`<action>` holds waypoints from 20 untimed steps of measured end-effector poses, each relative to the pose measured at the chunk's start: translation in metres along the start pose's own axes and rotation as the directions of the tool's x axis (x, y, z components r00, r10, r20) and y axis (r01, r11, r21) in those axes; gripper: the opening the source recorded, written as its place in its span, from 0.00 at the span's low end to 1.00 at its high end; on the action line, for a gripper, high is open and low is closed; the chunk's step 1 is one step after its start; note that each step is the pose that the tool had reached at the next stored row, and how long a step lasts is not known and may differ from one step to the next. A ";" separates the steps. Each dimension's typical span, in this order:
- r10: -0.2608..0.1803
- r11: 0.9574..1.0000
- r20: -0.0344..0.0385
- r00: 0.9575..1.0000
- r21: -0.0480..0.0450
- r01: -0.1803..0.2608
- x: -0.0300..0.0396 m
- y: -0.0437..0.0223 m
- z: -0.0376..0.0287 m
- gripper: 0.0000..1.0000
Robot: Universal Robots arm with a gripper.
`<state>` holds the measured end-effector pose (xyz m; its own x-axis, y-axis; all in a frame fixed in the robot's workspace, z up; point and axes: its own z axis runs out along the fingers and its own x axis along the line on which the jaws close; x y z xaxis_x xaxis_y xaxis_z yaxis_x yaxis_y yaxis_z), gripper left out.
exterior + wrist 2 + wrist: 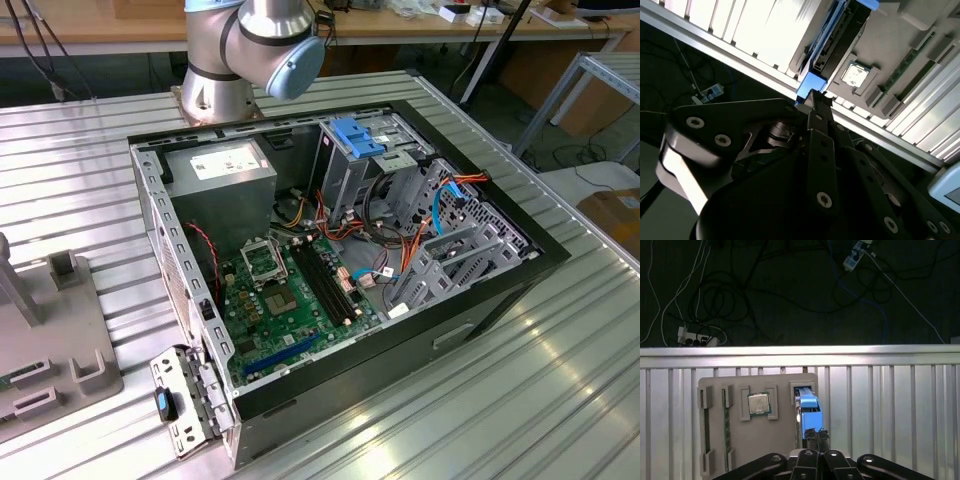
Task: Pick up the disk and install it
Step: 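Pick up the disk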
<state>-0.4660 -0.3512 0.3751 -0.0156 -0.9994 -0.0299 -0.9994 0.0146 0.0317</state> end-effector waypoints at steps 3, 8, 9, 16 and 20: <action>0.000 1.000 0.000 1.000 0.001 0.000 0.0000 0.0008 0.0004 0.11; 0.000 1.000 0.000 1.000 0.000 0.000 0.0000 0.0009 0.0005 0.11; 0.000 1.000 0.000 1.000 0.000 0.000 0.0000 0.0009 0.0005 0.11; 0.000 1.000 0.000 1.000 0.000 0.000 0.0000 0.0009 0.0006 0.11; 0.000 1.000 0.000 1.000 0.000 0.000 0.0000 0.0009 0.0006 0.30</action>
<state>-0.4668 -0.3512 0.3745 -0.0152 -0.9994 -0.0300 -0.9994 0.0143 0.0313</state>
